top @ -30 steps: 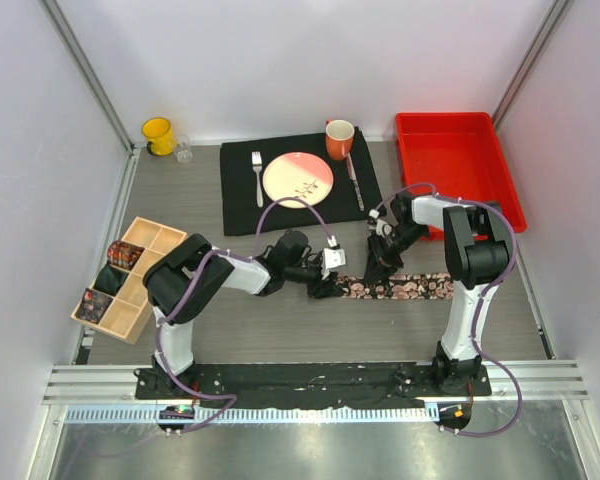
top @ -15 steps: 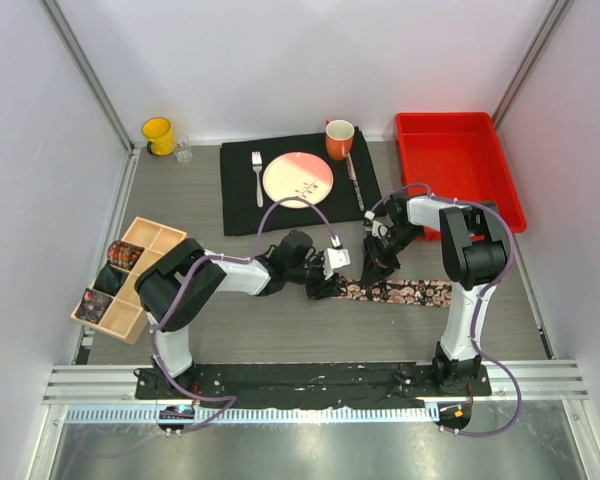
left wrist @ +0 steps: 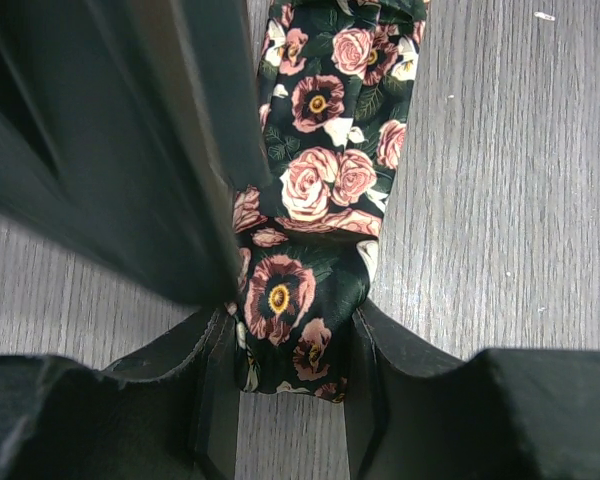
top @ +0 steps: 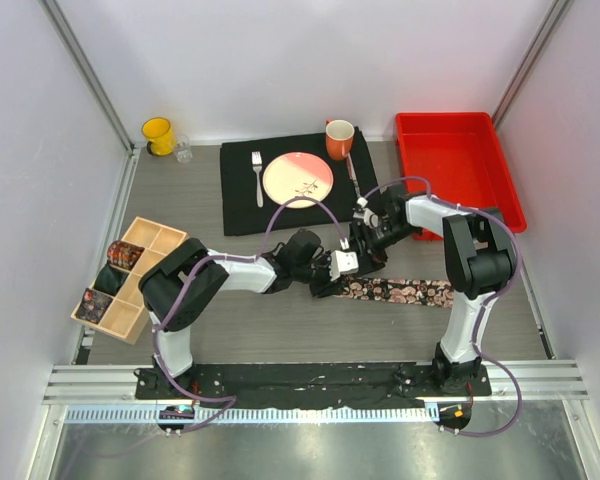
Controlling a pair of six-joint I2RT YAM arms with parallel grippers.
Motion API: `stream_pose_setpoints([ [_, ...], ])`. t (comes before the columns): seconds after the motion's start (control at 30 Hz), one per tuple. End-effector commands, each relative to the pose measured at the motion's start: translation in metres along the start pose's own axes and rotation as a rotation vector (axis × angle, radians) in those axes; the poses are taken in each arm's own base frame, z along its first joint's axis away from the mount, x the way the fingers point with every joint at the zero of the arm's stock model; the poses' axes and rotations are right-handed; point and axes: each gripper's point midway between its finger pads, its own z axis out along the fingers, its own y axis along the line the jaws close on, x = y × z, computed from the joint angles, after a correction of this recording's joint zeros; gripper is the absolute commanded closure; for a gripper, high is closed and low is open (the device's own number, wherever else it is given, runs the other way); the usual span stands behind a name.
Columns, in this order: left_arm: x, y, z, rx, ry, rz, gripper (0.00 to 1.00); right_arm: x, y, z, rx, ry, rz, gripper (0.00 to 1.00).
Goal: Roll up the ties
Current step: Roll the tie at the center of the board.
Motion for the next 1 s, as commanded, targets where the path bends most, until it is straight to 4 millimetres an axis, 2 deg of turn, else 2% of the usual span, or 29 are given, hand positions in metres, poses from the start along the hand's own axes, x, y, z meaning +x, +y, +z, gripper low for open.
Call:
stream_pose_setpoints([
  [0.0,0.088,-0.020,-0.007,0.019,0.286,-0.076,0.66,0.007,0.009,0.014,-0.019,0.016,-0.033,0.42],
  [0.13,0.091,-0.022,-0.009,0.023,0.290,-0.071,0.65,0.015,-0.010,0.026,0.037,0.047,-0.023,0.50],
  [0.23,0.094,-0.024,-0.010,0.029,0.299,-0.073,0.65,0.019,-0.023,0.029,0.082,0.058,-0.017,0.70],
  [0.27,0.093,-0.024,-0.010,0.031,0.300,-0.072,0.65,0.020,-0.028,0.029,0.103,0.057,-0.018,0.93],
  [0.3,0.092,-0.023,-0.010,0.025,0.296,-0.083,0.64,0.021,-0.034,0.029,0.137,0.058,-0.019,0.99],
  [0.33,0.091,-0.023,-0.010,0.028,0.289,-0.089,0.61,0.025,-0.040,0.029,0.161,0.064,-0.013,0.99],
  [0.37,0.081,-0.017,-0.012,0.018,0.250,-0.090,0.57,0.027,-0.045,0.029,0.179,0.070,-0.011,0.99],
  [0.4,0.075,-0.020,-0.013,0.035,0.211,-0.110,0.53,0.029,-0.050,0.029,0.196,0.078,-0.020,0.99],
  [0.43,0.066,-0.017,-0.015,0.026,0.171,-0.145,0.46,0.032,-0.062,0.028,0.247,0.082,-0.015,0.99],
  [0.47,0.054,-0.008,-0.018,0.016,0.108,-0.155,0.42,0.034,-0.067,0.028,0.260,0.090,-0.014,0.99],
  [0.5,0.038,-0.010,-0.023,0.047,0.044,-0.161,0.36,0.037,-0.075,0.029,0.277,0.102,-0.001,0.99],
  [0.53,0.027,-0.010,-0.025,0.054,-0.001,-0.188,0.21,0.040,-0.084,0.029,0.310,0.111,0.012,0.99],
  [0.57,0.013,-0.004,-0.027,0.047,-0.064,-0.165,0.15,0.040,-0.088,0.029,0.328,0.114,0.016,0.99],
  [0.67,-0.012,-0.007,-0.034,0.068,-0.152,-0.125,0.00,0.040,-0.103,0.026,0.397,0.117,0.034,0.99],
  [0.8,-0.030,-0.004,-0.043,0.051,-0.195,-0.116,0.00,0.038,-0.109,0.024,0.433,0.125,0.030,0.99],
  [0.83,-0.042,-0.001,-0.050,0.028,-0.223,-0.095,0.00,0.037,-0.110,0.024,0.436,0.128,0.019,0.99],
  [0.87,-0.046,0.009,-0.055,-0.039,-0.231,-0.095,0.00,0.036,-0.110,0.024,0.440,0.132,0.017,0.99],
  [0.93,-0.055,0.015,-0.068,-0.093,-0.259,-0.105,0.00,0.034,-0.114,0.025,0.457,0.144,0.023,0.99],
  [0.97,-0.064,0.016,-0.084,-0.118,-0.298,-0.092,0.00,0.034,-0.116,0.025,0.454,0.158,-0.009,0.99],
])
